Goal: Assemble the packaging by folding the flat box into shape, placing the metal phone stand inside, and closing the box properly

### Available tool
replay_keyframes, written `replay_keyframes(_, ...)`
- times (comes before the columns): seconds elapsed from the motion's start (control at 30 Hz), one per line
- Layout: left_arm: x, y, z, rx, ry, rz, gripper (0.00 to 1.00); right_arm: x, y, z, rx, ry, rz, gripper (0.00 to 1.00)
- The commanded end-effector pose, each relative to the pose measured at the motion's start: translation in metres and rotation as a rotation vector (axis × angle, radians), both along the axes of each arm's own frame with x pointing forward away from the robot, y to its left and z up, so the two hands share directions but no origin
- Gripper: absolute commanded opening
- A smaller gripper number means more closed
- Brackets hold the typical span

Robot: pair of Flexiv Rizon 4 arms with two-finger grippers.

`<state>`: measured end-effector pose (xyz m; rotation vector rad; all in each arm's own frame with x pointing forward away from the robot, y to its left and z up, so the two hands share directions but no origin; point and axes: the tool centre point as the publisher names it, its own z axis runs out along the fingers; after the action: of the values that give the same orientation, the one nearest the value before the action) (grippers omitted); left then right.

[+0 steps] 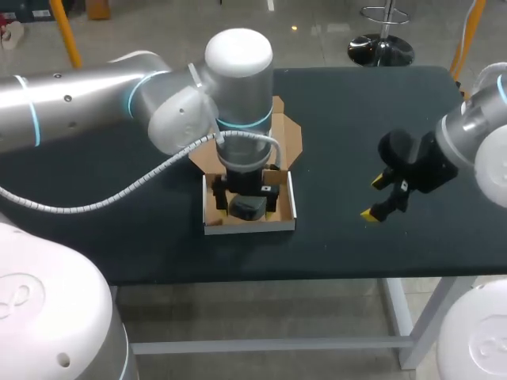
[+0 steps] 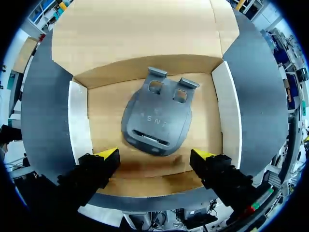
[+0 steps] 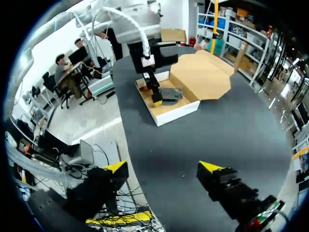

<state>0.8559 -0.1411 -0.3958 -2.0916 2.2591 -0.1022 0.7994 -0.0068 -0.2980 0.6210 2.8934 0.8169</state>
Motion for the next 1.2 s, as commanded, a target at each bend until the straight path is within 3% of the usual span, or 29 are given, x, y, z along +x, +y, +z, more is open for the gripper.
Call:
replay_keyframes(0.03, -0.003, -0.005, -0.004, 0.013, 0.005, 0.010, 1.00, 0.000, -0.002, 0.002, 0.006, 0.003, 0.005, 1.00)
replay_keyframes(0.8, -0.052, -0.012, -0.010, 0.019, 0.063, 0.080, 1.00, 0.000, -0.002, 0.002, 0.006, 0.003, 0.005, 1.00)
replay_keyframes(1.2, -0.073, -0.017, -0.005, 0.014, 0.056, 0.093, 1.00, 0.000, -0.002, 0.002, 0.006, 0.003, 0.005, 1.00)
